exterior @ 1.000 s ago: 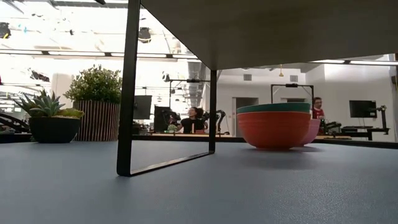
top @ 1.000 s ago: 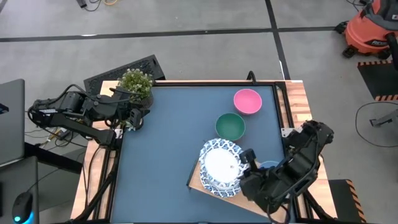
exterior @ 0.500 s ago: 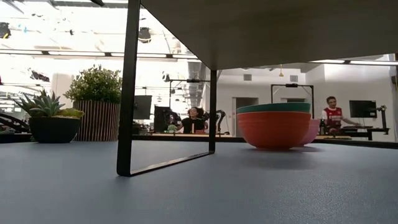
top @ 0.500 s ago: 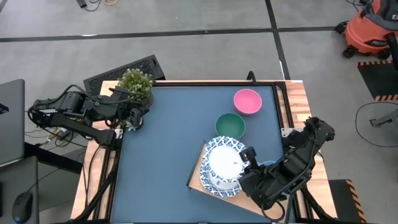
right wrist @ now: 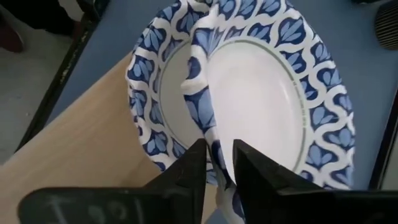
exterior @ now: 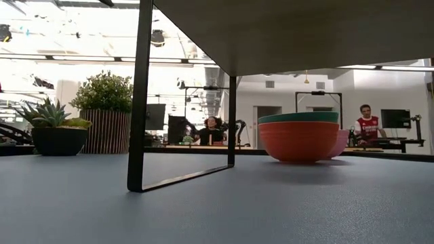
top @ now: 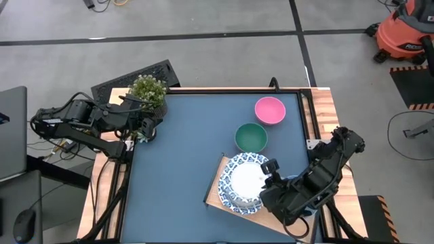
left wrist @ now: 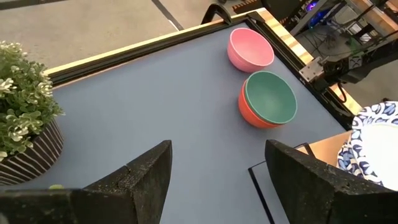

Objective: Place and stack bowls onto a shelf
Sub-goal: Stack the white bowl on top of the white bowl on the shelf

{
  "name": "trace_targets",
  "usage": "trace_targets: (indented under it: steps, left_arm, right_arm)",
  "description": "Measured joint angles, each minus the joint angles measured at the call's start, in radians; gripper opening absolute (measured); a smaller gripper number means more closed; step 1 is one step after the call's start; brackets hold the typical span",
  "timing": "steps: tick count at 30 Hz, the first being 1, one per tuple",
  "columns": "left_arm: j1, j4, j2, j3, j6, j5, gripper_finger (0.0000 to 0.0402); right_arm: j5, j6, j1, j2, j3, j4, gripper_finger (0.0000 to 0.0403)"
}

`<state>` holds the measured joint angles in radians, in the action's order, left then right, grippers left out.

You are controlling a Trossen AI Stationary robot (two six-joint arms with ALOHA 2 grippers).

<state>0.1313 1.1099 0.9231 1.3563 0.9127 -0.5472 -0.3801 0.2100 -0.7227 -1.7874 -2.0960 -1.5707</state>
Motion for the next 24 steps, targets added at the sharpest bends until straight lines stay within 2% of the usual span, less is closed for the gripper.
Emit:
trace_targets:
  steps: [4, 12, 17, 19, 24]
  left_arm:
    - [0.0, -0.001, 0.0, 0.0, 0.0, 0.0, 0.0243]
    - [0.0, -0.001, 0.0, 0.0, 0.0, 0.0, 0.0243]
    - [0.0, -0.001, 0.0, 0.0, 0.0, 0.001, 0.0243]
    - [0.0, 0.0, 0.0, 0.0, 0.0, 0.0, 0.0243]
    - [0.0, -0.001, 0.0, 0.0, -0.001, 0.0, 0.0243]
  right_arm:
    - [0.053, 0.0, 0.0, 0.0, 0.0, 0.0, 0.0135]
    - [0.108, 0.007, 0.0, 0.0, -0.008, 0.007, 0.0224]
    - [0.12, 0.074, -0.006, -0.001, -0.072, 0.001, 0.0226]
    - [0.07, 0.106, -0.011, 0.011, -0.084, 0.001, 0.0215]
    - [-0.18, 0.233, 0.031, 0.058, -0.087, 0.0, 0.0172]
